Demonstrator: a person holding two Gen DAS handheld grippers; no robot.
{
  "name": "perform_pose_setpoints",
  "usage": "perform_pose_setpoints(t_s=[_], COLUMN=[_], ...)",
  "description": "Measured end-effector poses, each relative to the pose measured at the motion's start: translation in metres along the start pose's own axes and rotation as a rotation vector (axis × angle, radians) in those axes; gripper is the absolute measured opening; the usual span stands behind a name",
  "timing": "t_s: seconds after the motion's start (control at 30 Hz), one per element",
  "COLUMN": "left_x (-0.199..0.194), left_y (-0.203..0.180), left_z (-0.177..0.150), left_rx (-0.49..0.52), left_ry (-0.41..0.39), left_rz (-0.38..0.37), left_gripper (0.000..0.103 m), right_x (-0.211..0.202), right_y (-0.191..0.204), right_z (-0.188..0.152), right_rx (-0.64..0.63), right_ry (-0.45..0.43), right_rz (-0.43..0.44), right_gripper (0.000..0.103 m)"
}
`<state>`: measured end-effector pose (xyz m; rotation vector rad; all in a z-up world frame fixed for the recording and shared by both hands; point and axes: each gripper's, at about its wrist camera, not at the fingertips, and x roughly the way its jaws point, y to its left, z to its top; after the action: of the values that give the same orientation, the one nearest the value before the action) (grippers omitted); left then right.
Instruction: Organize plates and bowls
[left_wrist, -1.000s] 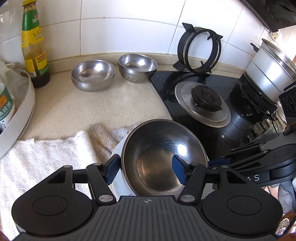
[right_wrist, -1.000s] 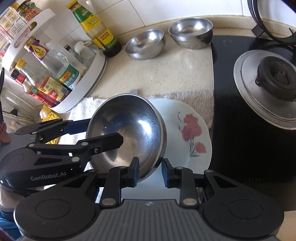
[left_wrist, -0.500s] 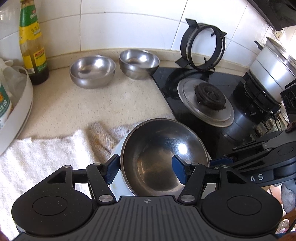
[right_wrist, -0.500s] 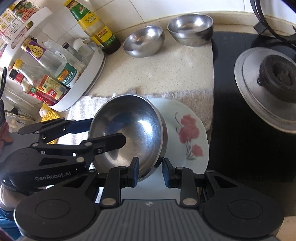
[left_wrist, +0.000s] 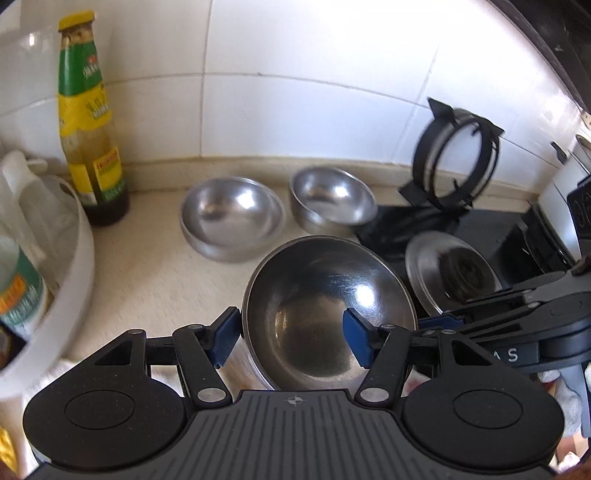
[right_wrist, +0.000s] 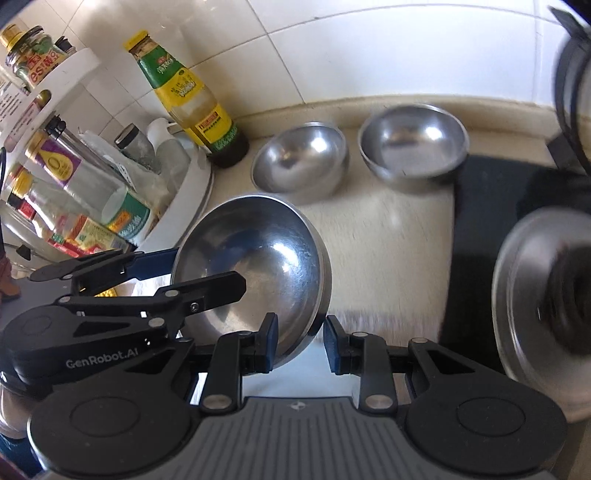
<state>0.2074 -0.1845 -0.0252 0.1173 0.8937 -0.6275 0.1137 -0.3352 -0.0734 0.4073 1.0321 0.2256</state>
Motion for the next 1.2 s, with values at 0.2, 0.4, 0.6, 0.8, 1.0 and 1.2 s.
perform_pose_setpoints(t_s=[0.2,0.4,0.6,0.8,1.0,1.2], left_x=[0.015,0.035,0.059,0.069,0.056,0.040], left_y=[0.022,0.039,0.053,0.060,0.056,0.041], left_z=[0.038,0.068,0.084,0.087,0.079,0.046], left_rx=[-0.043,-0.064,-0.085,-0.089,-0.090,-0.083], left_ry=[-0.038,-0.063,-0.053,-0.038,-0.026,0.032], left_rz=[0.040,0.074,0.108,0.117,0.083,0.034], left_gripper=[0.067,0.064,0.061,0.060,0.065,0.071], right_x=[0.018,0.038,0.066,0.080,0.070,0.060], right_y=[0.001,0.001,-0.006,-0.009,-0.006,-0.007], right_z=[0.053,0.095,0.125,0.131,0.121,0.083], right_rx=[-0.033,-0.055,-0.045,-0.044,-0.059,-0.041], right_ry=[-0.030,-0.044,-0.027,-0.009,0.008,0.122], right_rz=[0.009,-0.003,-0.019,-0.026,-0.002,0.049], right_gripper=[0.032,0.032,0.031,0.031,0.031,0.031])
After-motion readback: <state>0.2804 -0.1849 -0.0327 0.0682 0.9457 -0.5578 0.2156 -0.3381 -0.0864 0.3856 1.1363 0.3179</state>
